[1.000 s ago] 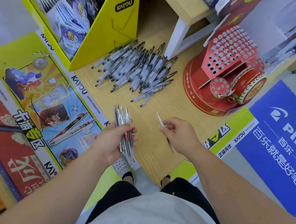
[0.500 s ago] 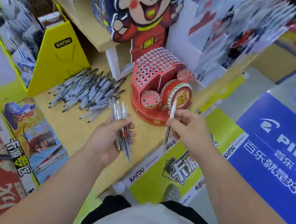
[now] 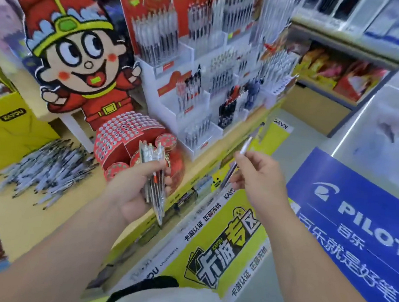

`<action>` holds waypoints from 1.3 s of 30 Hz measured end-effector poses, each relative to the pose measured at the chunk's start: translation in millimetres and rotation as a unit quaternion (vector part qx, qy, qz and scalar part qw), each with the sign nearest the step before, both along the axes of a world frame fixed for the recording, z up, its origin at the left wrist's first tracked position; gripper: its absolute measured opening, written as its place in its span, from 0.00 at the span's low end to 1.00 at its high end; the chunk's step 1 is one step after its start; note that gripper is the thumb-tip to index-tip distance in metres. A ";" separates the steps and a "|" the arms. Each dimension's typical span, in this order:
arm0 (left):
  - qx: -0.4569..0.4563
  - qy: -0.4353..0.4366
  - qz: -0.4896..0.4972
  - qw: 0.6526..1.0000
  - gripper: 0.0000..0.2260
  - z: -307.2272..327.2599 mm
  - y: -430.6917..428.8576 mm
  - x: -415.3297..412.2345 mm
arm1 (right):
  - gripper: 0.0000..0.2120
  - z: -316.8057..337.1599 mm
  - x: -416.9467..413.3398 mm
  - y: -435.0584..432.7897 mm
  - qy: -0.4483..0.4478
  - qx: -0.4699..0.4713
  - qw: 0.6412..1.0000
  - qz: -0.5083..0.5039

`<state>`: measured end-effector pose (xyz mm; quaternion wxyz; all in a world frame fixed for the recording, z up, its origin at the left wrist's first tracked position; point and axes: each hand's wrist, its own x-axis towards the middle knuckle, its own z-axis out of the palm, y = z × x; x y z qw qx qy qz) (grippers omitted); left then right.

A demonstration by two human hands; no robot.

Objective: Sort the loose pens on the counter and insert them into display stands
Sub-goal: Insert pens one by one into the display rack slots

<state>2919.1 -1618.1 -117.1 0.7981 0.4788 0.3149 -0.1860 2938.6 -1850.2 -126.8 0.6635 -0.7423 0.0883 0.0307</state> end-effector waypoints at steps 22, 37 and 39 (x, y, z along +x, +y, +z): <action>-0.050 -0.095 0.129 0.986 0.06 63.1 -11.4 206.4 | 0.08 77.1 245.8 -7.1 -0.084 -0.018 0.993 0.077; -0.017 -0.080 0.364 0.928 0.06 71.9 -81.8 311.9 | 0.07 93.8 420.1 -21.3 -0.134 -0.011 0.945 0.299; -0.021 -0.078 0.401 0.912 0.10 73.5 -85.0 314.6 | 0.07 96.5 436.8 -17.5 -0.140 -0.002 0.933 0.331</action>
